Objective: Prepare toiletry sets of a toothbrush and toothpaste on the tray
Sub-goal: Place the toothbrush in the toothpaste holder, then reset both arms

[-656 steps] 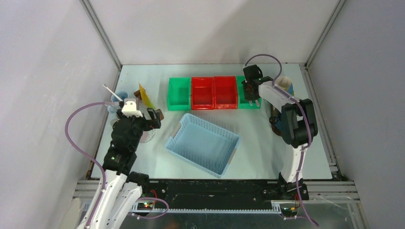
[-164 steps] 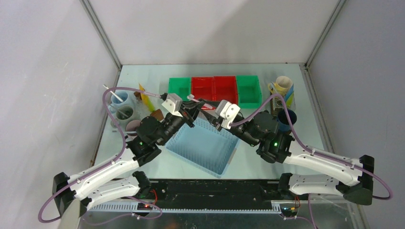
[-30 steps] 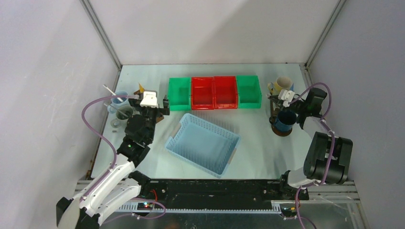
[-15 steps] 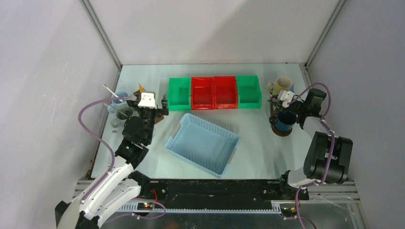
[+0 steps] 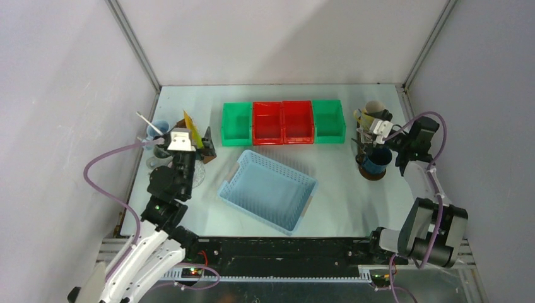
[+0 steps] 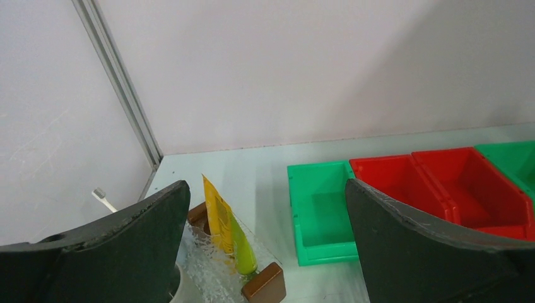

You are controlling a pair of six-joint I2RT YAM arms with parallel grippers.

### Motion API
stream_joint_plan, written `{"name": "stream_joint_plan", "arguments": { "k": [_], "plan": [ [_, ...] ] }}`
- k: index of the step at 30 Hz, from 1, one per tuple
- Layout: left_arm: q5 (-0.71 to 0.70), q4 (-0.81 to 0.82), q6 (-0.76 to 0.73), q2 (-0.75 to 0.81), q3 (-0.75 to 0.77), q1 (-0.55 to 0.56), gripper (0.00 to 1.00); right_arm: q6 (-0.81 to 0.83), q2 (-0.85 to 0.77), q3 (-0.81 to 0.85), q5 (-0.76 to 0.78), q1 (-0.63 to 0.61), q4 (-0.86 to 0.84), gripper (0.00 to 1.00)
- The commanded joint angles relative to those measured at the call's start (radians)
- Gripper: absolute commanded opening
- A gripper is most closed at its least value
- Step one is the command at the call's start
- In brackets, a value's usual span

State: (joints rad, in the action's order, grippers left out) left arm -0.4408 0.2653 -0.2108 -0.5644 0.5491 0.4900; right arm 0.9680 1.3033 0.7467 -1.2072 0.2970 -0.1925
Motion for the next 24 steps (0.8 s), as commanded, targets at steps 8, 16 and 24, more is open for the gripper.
{"name": "stream_joint_plan", "arguments": {
  "k": [8, 16, 24],
  "plan": [
    [-0.038, -0.141, 0.016, 0.197, 0.040, -0.007, 1.00, -0.118, -0.286, -0.001, 0.076, 0.003, 0.089, 0.99],
    [-0.092, -0.365, 0.064, 0.279, 0.167, -0.008, 1.00, -0.515, -0.560, -0.002, 0.335, -0.011, -0.074, 0.99],
    [-0.187, -0.647, 0.145, 0.322, 0.364, -0.007, 1.00, -0.865, -0.830, 0.000, 0.749, -0.013, -0.085, 0.99]
  ]
}}
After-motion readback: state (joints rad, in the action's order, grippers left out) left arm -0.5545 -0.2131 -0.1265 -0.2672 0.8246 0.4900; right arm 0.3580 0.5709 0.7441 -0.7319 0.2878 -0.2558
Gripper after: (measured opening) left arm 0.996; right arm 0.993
